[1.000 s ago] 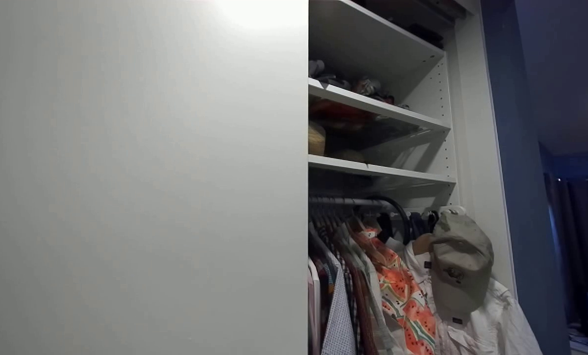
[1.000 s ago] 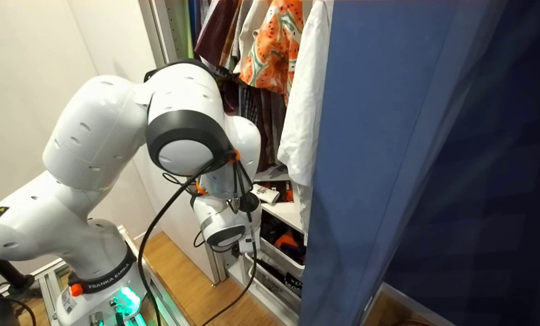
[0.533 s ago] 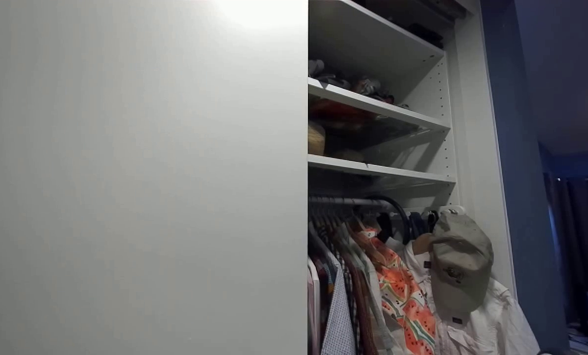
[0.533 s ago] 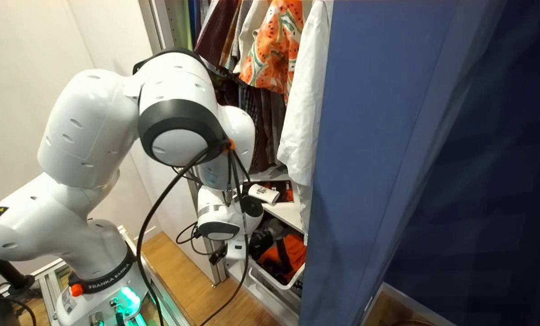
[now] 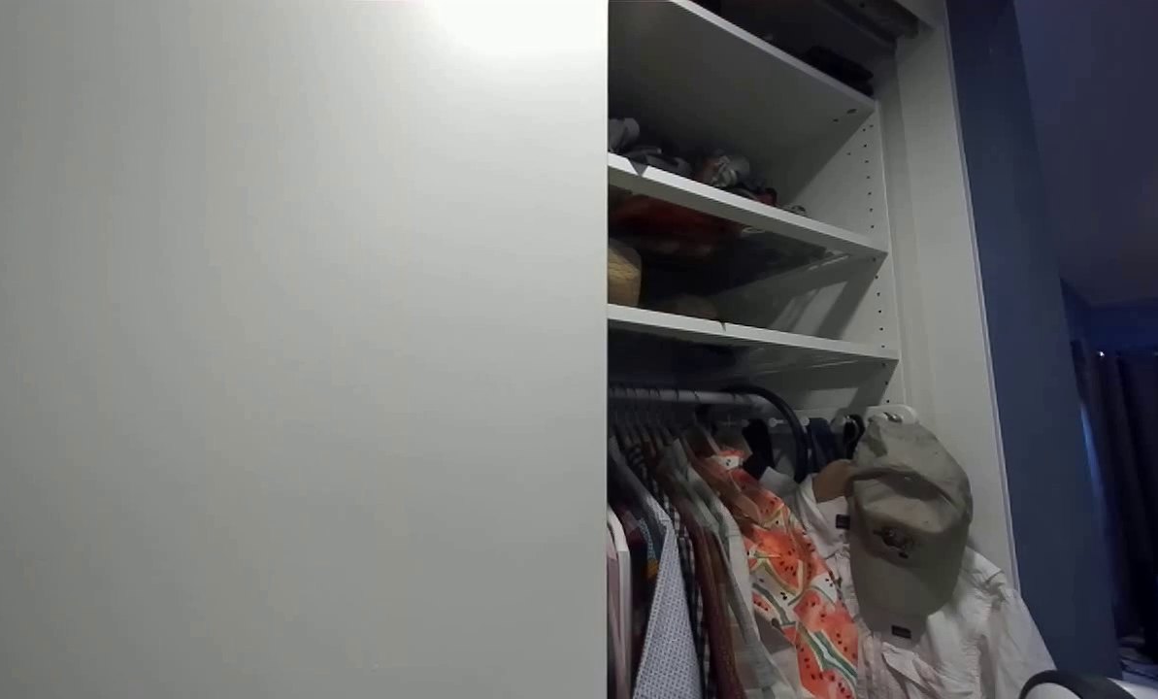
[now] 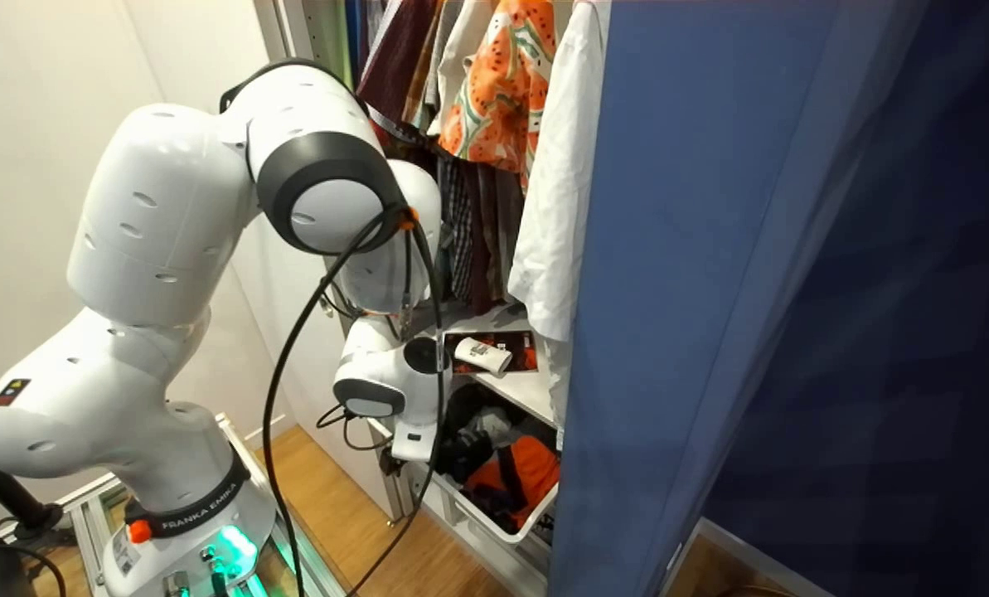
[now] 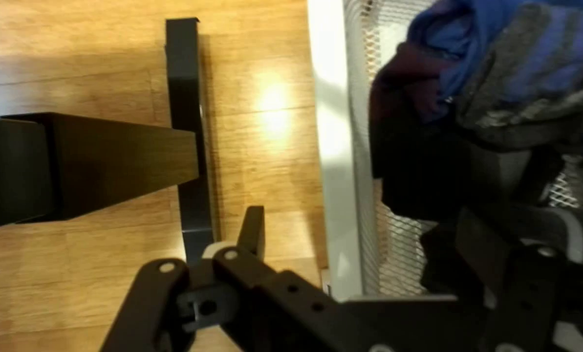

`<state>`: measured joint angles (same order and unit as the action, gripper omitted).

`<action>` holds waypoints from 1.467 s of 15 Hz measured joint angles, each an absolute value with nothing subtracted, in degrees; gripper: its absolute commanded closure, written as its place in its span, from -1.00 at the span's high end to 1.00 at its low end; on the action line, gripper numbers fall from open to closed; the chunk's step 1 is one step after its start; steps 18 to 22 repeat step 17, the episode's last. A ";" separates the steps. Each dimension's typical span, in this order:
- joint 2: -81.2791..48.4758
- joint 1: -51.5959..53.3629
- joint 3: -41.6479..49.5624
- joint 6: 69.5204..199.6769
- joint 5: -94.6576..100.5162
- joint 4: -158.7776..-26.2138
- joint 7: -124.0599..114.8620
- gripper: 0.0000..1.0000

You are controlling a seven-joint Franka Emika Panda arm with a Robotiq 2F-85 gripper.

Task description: Pull the first white tray from the top outwards

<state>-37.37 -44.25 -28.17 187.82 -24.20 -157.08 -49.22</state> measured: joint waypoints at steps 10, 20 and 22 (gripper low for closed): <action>-29.54 -41.21 -35.23 200.63 -48.13 -157.13 -27.94 1.00; -25.03 -60.65 -53.80 204.42 -51.76 -157.05 -11.85 1.00; -25.03 -60.65 -53.80 204.42 -51.76 -157.05 -11.85 1.00</action>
